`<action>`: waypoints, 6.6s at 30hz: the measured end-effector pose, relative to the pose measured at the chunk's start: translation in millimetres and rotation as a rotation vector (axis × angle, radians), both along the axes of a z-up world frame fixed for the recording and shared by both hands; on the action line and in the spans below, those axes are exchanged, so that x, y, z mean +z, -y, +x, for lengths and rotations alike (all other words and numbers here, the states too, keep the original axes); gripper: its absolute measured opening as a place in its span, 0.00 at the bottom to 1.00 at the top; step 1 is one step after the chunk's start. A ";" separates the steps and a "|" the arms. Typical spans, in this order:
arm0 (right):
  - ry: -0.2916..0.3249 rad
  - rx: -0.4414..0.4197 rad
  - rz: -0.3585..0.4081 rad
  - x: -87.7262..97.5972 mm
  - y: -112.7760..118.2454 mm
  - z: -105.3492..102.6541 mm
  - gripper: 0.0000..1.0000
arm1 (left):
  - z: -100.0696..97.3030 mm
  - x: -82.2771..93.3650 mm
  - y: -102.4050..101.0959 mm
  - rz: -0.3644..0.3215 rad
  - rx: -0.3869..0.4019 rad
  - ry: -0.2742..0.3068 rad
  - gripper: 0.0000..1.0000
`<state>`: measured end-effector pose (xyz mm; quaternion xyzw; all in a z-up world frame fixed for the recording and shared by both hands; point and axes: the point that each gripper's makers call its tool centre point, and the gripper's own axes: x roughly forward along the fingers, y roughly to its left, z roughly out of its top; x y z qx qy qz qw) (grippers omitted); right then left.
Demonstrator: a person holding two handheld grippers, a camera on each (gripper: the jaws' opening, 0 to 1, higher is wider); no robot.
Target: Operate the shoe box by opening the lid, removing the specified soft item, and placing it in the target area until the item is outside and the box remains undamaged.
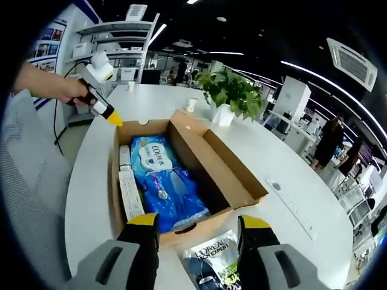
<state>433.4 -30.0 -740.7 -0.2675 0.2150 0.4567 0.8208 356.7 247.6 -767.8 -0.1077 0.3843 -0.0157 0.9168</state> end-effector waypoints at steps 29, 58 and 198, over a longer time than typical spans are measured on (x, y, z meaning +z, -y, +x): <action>0.037 0.031 -0.075 -30.2 -45.0 20.7 0.27 | -0.5 1.2 0.5 -0.009 0.006 0.002 0.02; 0.097 0.118 -0.208 -52.4 -60.7 30.8 0.00 | -0.7 0.3 1.9 -0.002 0.011 0.000 0.02; 0.267 -0.042 -0.007 86.2 81.8 47.8 0.00 | -1.0 -0.8 0.4 0.003 0.006 0.003 0.03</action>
